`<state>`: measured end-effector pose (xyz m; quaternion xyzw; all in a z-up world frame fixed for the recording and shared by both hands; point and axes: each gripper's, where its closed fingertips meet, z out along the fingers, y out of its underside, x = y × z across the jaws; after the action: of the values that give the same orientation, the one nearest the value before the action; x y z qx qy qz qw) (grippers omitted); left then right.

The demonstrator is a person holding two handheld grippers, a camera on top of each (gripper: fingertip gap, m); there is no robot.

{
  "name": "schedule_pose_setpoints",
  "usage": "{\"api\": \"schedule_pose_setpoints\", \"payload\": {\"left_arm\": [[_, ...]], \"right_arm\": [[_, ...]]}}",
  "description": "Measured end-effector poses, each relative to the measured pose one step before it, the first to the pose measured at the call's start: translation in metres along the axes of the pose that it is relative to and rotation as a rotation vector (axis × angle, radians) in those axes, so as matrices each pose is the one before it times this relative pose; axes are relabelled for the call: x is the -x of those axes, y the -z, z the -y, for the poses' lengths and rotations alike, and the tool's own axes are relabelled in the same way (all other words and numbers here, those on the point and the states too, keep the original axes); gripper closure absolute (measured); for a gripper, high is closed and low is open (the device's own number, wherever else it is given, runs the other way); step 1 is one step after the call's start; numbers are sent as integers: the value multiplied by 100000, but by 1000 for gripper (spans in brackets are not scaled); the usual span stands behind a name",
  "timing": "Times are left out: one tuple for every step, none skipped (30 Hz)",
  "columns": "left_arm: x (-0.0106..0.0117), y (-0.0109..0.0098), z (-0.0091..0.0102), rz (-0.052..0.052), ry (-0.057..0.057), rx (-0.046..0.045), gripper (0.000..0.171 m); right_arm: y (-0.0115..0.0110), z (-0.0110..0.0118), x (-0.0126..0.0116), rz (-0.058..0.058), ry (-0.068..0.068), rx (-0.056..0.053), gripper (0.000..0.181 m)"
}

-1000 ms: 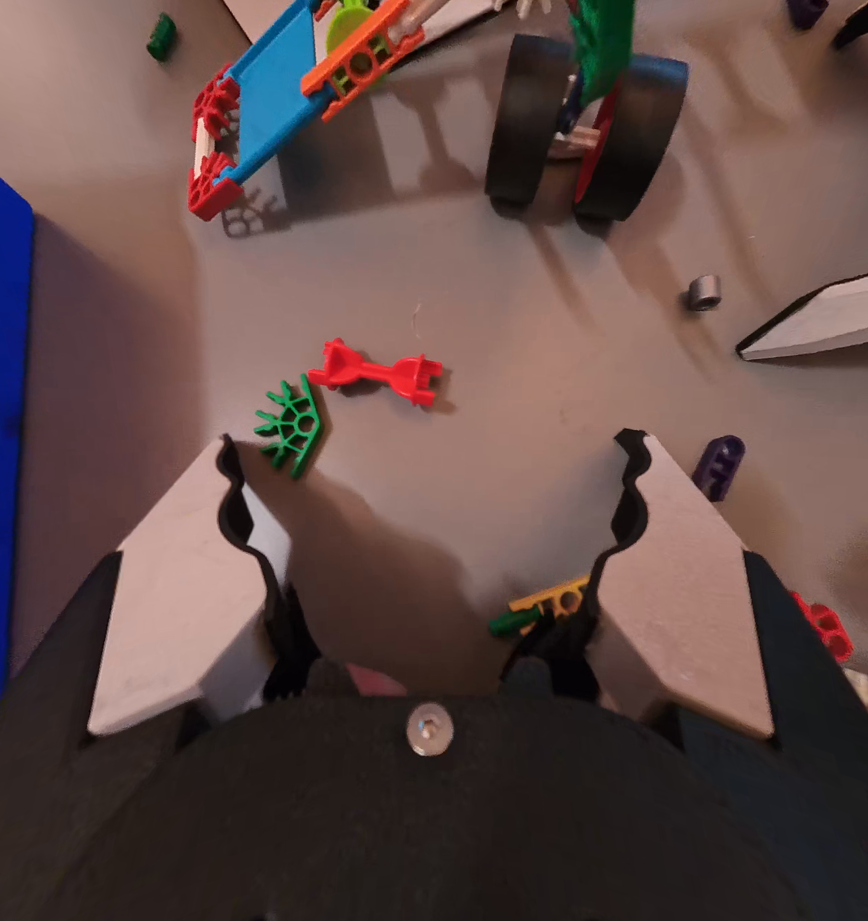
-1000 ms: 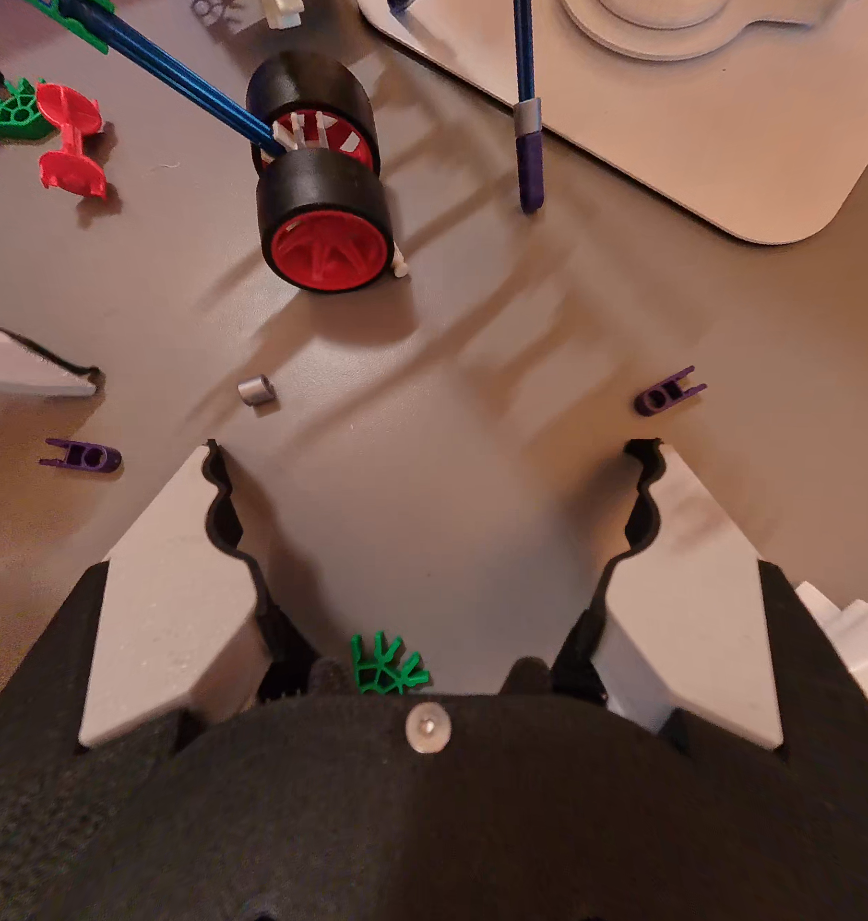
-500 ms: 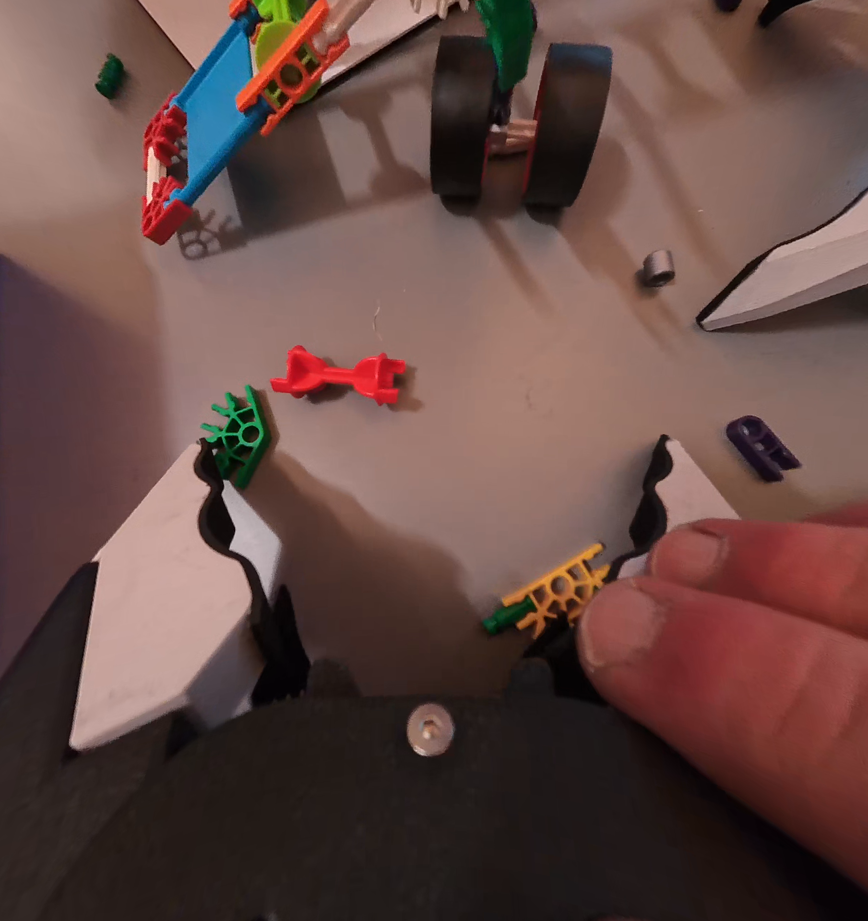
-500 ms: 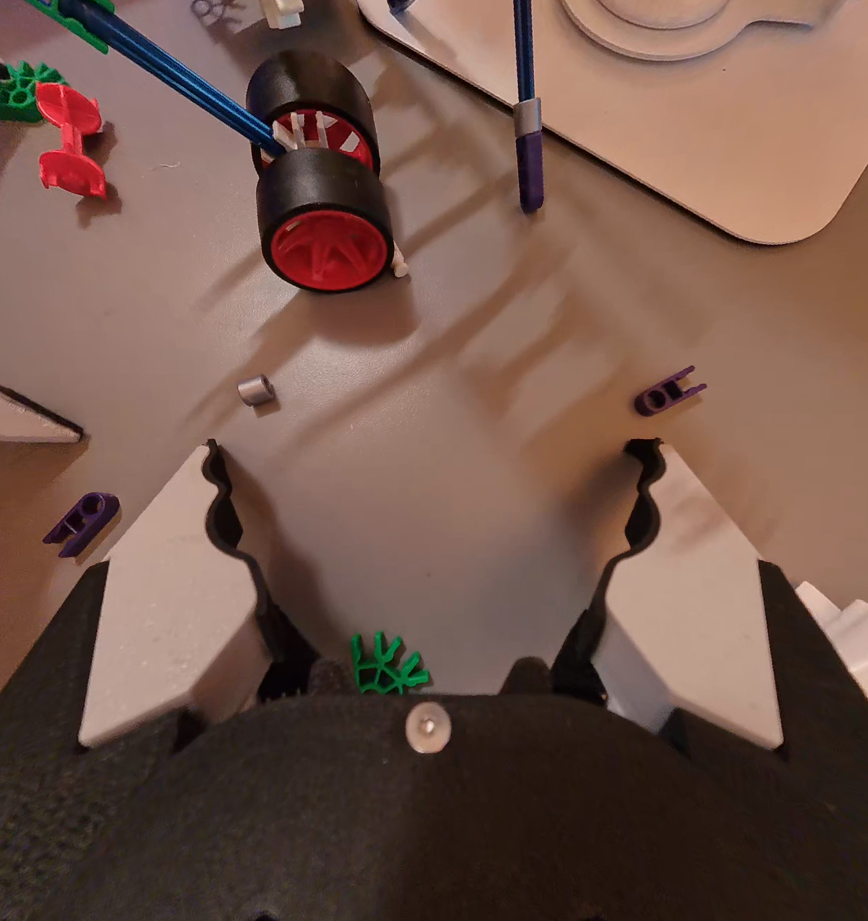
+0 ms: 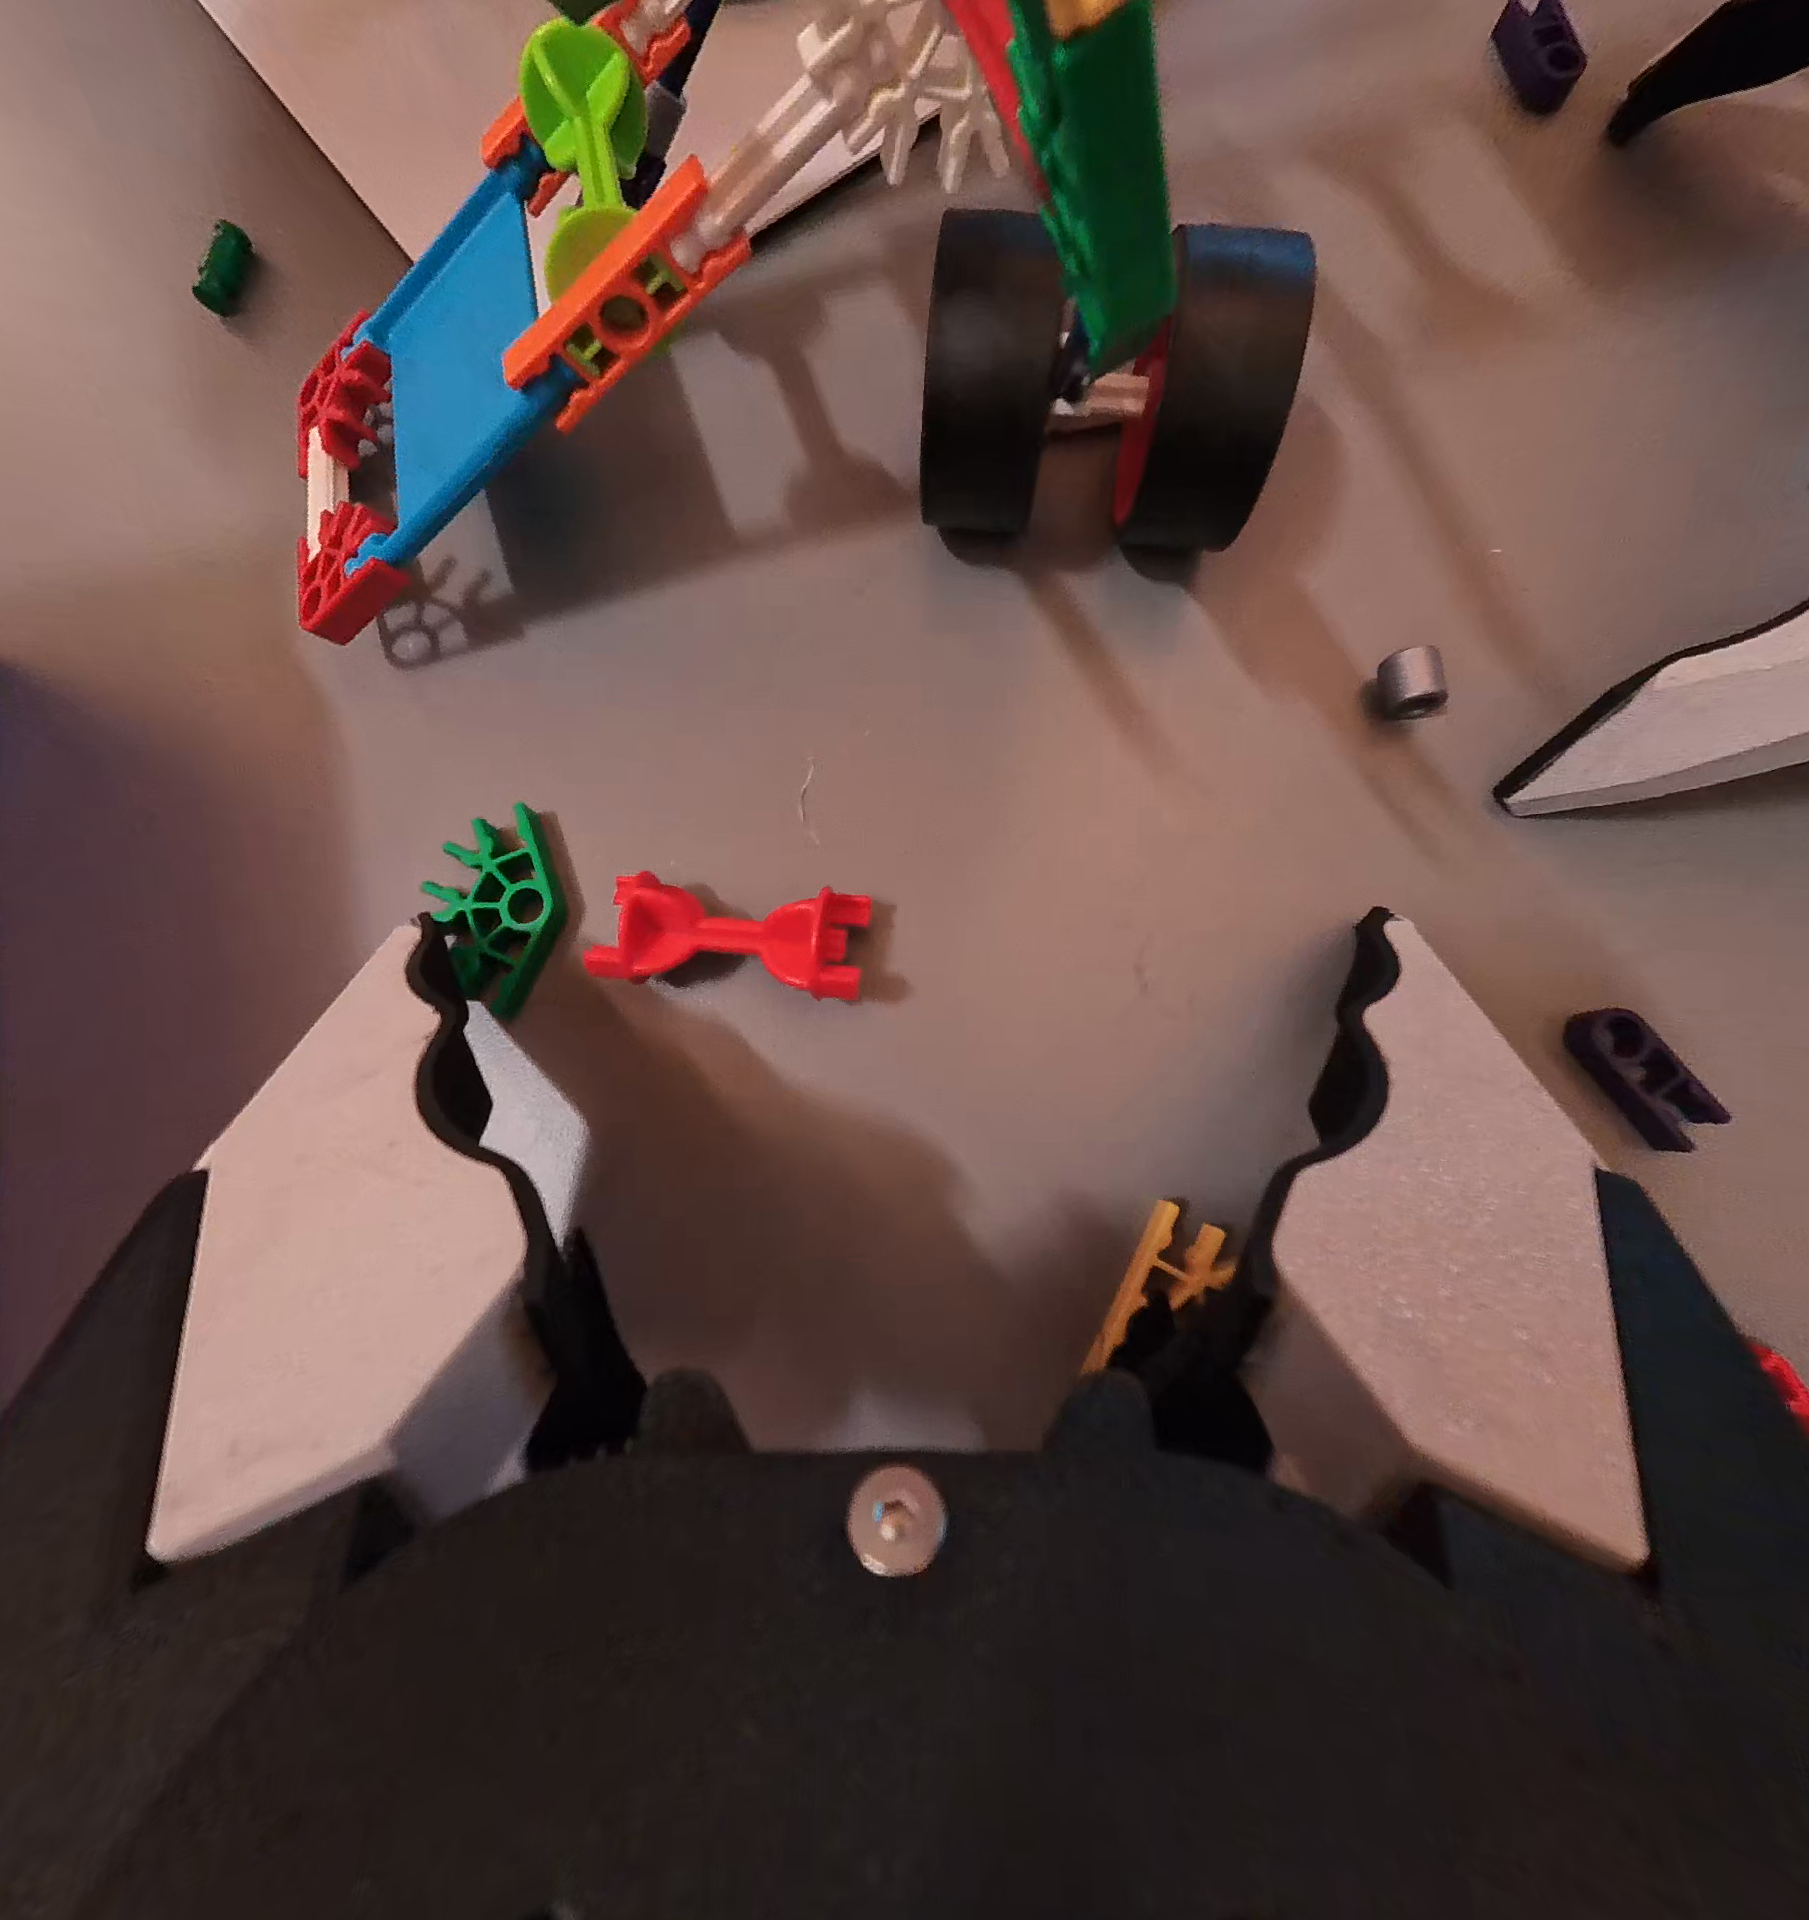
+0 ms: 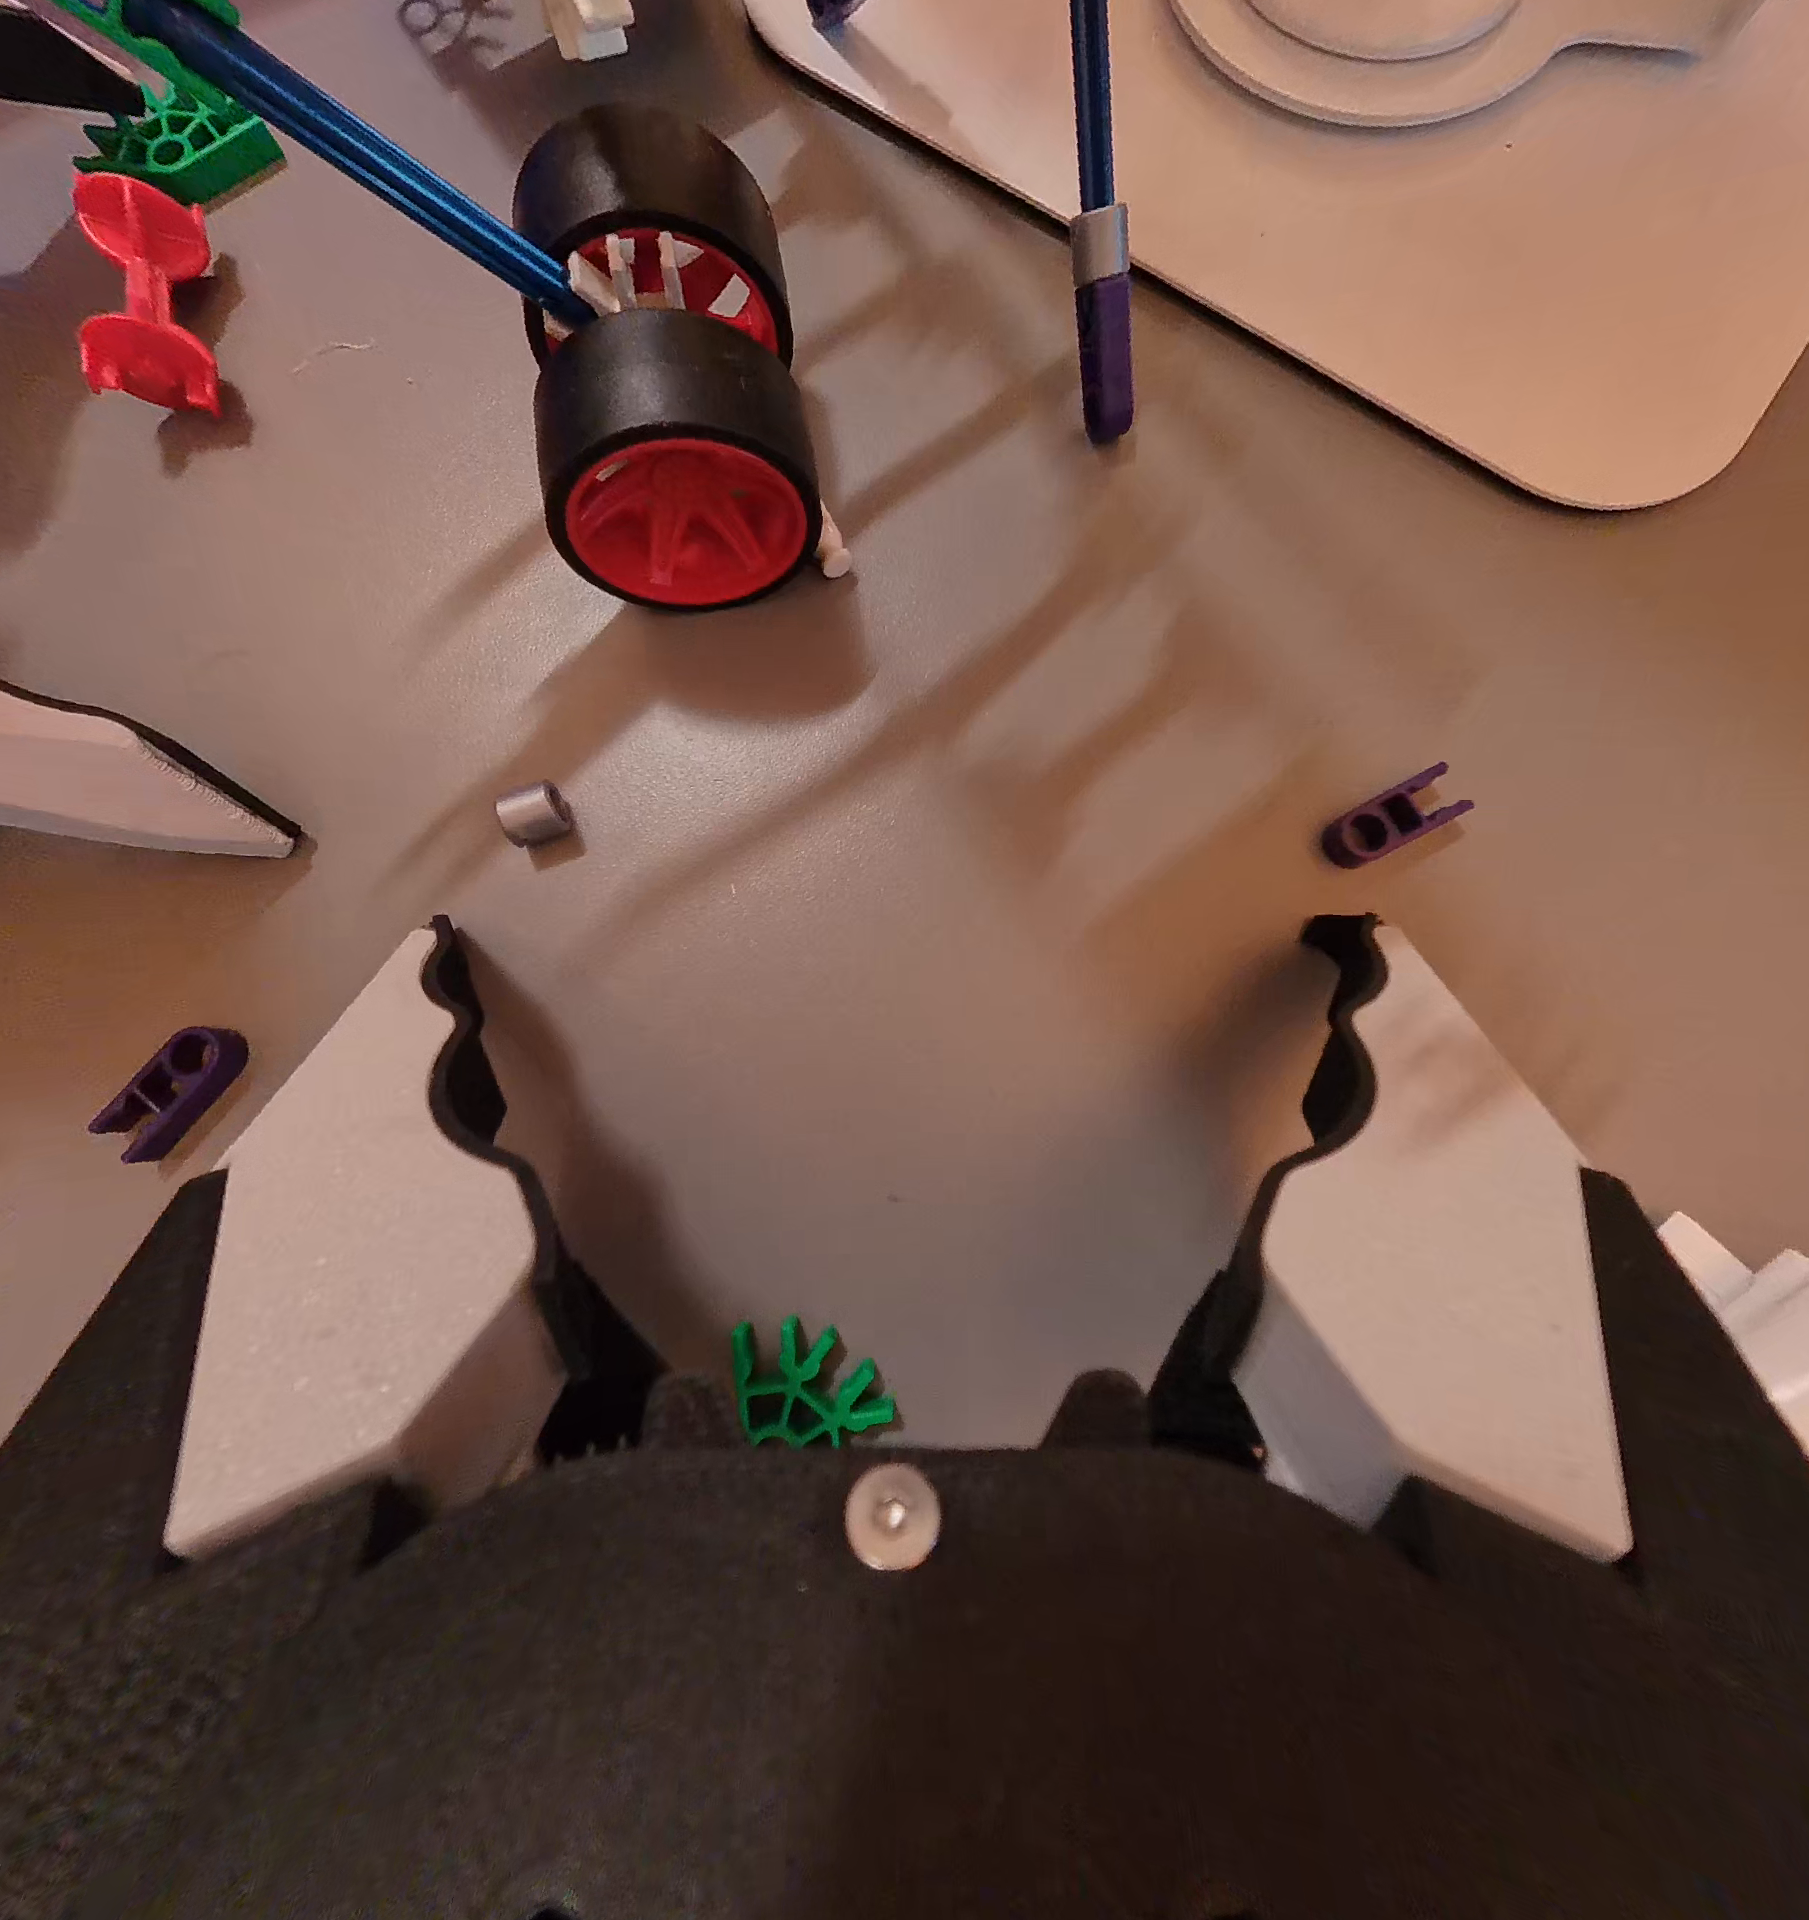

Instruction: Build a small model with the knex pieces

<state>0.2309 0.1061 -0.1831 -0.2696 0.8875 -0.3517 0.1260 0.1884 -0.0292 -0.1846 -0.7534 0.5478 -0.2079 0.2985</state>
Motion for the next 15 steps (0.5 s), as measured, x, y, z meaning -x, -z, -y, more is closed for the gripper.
{"api": "schedule_pose_setpoints", "payload": {"left_arm": [[0, 0, -1, -1, 3, 5, 13], [-5, -5, 6, 0, -5, 1, 13], [1, 0, 0, 1, -5, -1, 13], [5, 6, -6, -1, 3, 1, 13], [0, 0, 0, -1, 5, 3, 13], [0, 0, 0, -1, -2, 2, 13], [1, 0, 0, 4, -5, -2, 13], [-1, 0, 0, -3, 2, 3, 13], [5, 6, -6, -1, 0, 3, 13], [-5, -6, 6, 3, -6, -2, 13], [-1, 0, -1, -6, 6, 7, 13], [24, -7, 2, -24, 157, 57, 13], [69, -12, 9, 185, 243, 20, 13], [68, -22, 19, 95, 119, 20, 13], [0, 7, 12, 3, -107, -62, 13]], "right_arm": [[-6, 7, -3, 2, -2, 0, 26], [6, -5, 4, 3, -7, -13, 26], [-4, 5, 11, 7, -7, -20, 26], [-32, 21, 12, 17, -5, -20, 26], [-15, 17, 29, 16, -14, -22, 26], [-15, 18, 29, 18, -18, -34, 26], [-14, 31, 26, 15, -24, -29, 26], [-33, 22, 44, 11, -14, -30, 26], [-8, 56, -1, 11, 6, -36, 26], [-38, 44, -4, 10, -11, -52, 26], [-33, 52, -2, 68, -103, -20, 26], [-41, 17, 20, 43, -64, -38, 26], [-18, 32, 22, 29, 19, 16, 26], [-18, 34, 36, 94, -56, 3, 26], [-25, 43, 42, 9, -40, -31, 26]]}}
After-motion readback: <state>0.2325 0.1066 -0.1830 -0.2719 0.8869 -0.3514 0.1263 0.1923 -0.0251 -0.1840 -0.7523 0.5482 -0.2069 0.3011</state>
